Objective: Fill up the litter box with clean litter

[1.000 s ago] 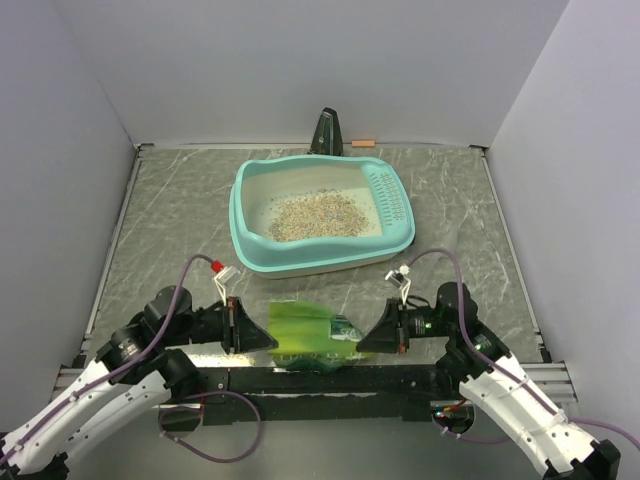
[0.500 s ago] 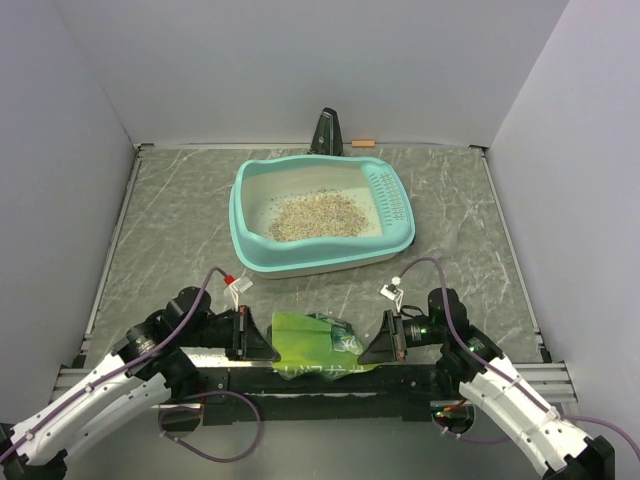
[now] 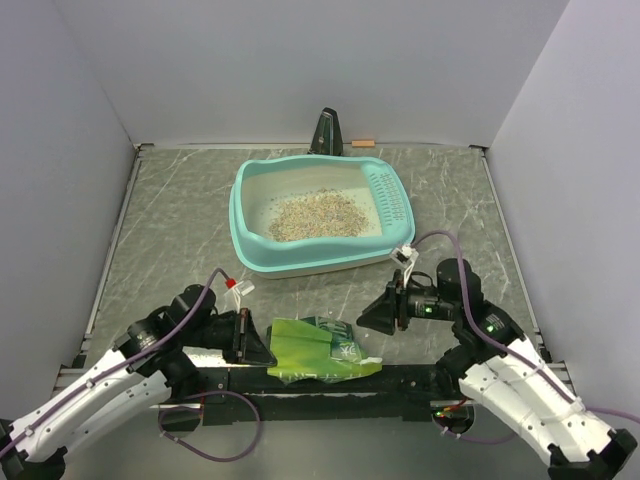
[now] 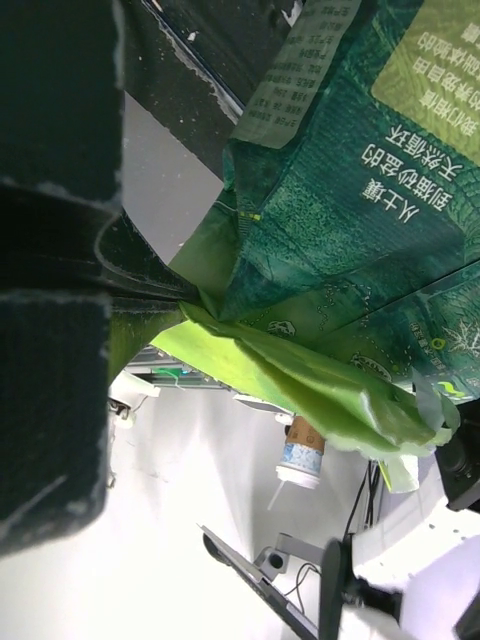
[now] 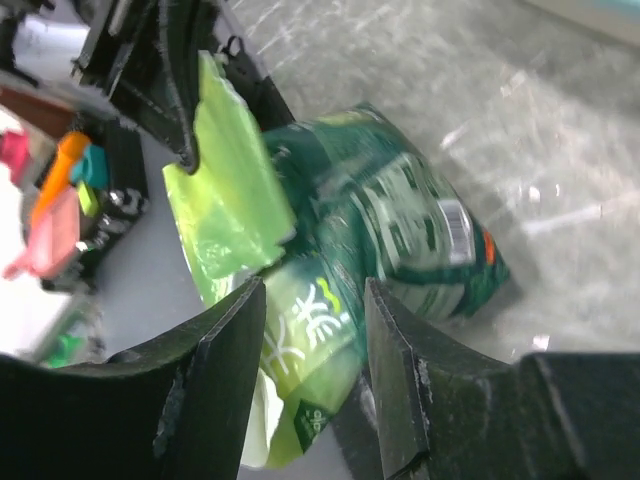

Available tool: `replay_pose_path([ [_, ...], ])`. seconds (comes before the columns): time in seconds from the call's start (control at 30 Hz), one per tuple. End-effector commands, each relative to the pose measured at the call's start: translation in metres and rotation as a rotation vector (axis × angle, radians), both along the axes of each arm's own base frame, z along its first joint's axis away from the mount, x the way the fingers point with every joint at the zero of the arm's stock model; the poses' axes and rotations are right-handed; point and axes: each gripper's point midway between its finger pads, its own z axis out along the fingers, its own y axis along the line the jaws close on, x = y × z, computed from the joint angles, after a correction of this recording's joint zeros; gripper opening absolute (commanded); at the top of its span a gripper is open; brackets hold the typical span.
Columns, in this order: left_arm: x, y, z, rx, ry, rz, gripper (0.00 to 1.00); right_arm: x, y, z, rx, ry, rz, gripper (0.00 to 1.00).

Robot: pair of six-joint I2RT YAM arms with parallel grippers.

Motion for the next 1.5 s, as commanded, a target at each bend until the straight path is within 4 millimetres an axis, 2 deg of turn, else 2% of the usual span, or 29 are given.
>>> replay_pose_path([
  [0.0, 0.009, 0.012, -0.019, 0.137, 0.021, 0.072, 0.01, 0.014, 0.023, 0.032, -0.009, -0.245, 0.078, 0.52],
  [0.03, 0.01, 0.011, -0.018, 0.14, 0.021, 0.073, 0.01, 0.003, 0.033, 0.041, -0.009, -0.298, 0.152, 0.52],
  [0.07, 0.011, 0.011, -0.017, 0.142, 0.017, 0.076, 0.01, 0.0, 0.043, 0.036, -0.035, -0.29, 0.199, 0.53],
  [0.13, 0.012, 0.012, -0.017, 0.15, 0.012, 0.083, 0.01, -0.01, 0.059, 0.041, -0.046, -0.31, 0.285, 0.54],
  [0.23, 0.015, 0.012, -0.017, 0.154, 0.004, 0.096, 0.01, -0.015, 0.075, 0.045, -0.049, -0.361, 0.342, 0.56],
  [0.3, 0.017, 0.013, -0.017, 0.16, -0.001, 0.108, 0.01, -0.029, 0.084, 0.051, -0.052, -0.423, 0.415, 0.57],
  [0.33, 0.018, 0.014, -0.018, 0.166, -0.001, 0.115, 0.01, -0.027, 0.087, 0.047, -0.085, -0.44, 0.412, 0.57],
  [0.37, 0.019, 0.014, -0.017, 0.167, -0.005, 0.122, 0.01, -0.037, 0.091, 0.045, -0.095, -0.463, 0.452, 0.57],
  [0.43, 0.023, 0.015, -0.015, 0.171, -0.02, 0.142, 0.01, -0.035, 0.093, 0.038, -0.151, -0.522, 0.457, 0.58],
  [0.47, 0.023, 0.017, -0.015, 0.177, -0.021, 0.15, 0.01, -0.044, 0.095, 0.036, -0.157, -0.545, 0.486, 0.59],
  [0.57, 0.028, 0.02, -0.013, 0.19, -0.031, 0.184, 0.01, -0.049, 0.092, 0.029, -0.194, -0.641, 0.499, 0.6],
  [0.6, 0.029, 0.02, -0.011, 0.186, -0.037, 0.191, 0.01, -0.059, 0.091, 0.023, -0.199, -0.67, 0.537, 0.6],
  [0.67, 0.03, 0.021, -0.01, 0.19, -0.041, 0.202, 0.01, -0.057, 0.086, 0.017, -0.235, -0.7, 0.517, 0.6],
  [0.7, 0.031, 0.021, -0.01, 0.192, -0.042, 0.208, 0.01, -0.063, 0.083, 0.011, -0.25, -0.709, 0.531, 0.6],
  [0.8, 0.032, 0.022, -0.01, 0.2, -0.045, 0.214, 0.01, -0.058, 0.073, 0.0, -0.32, -0.741, 0.494, 0.6],
  [0.87, 0.033, 0.022, -0.01, 0.199, -0.045, 0.218, 0.01, -0.063, 0.07, -0.007, -0.353, -0.76, 0.501, 0.6],
  [0.9, 0.034, 0.021, -0.01, 0.2, -0.044, 0.22, 0.01, -0.057, 0.068, -0.011, -0.389, -0.772, 0.472, 0.6],
  [1.0, 0.034, 0.021, -0.01, 0.198, -0.047, 0.22, 0.01, -0.06, 0.065, -0.024, -0.452, -0.779, 0.478, 0.6],
  [1.13, 0.034, 0.023, -0.011, 0.203, -0.049, 0.223, 0.01, -0.052, 0.063, -0.036, -0.526, -0.815, 0.431, 0.6],
  [1.4, 0.034, 0.025, -0.006, 0.201, -0.061, 0.232, 0.01, -0.058, 0.059, -0.052, -0.56, -0.789, 0.458, 0.59],
  [1.47, 0.036, 0.024, -0.005, 0.201, -0.065, 0.235, 0.01, -0.061, 0.06, -0.054, -0.552, -0.79, 0.47, 0.52],
])
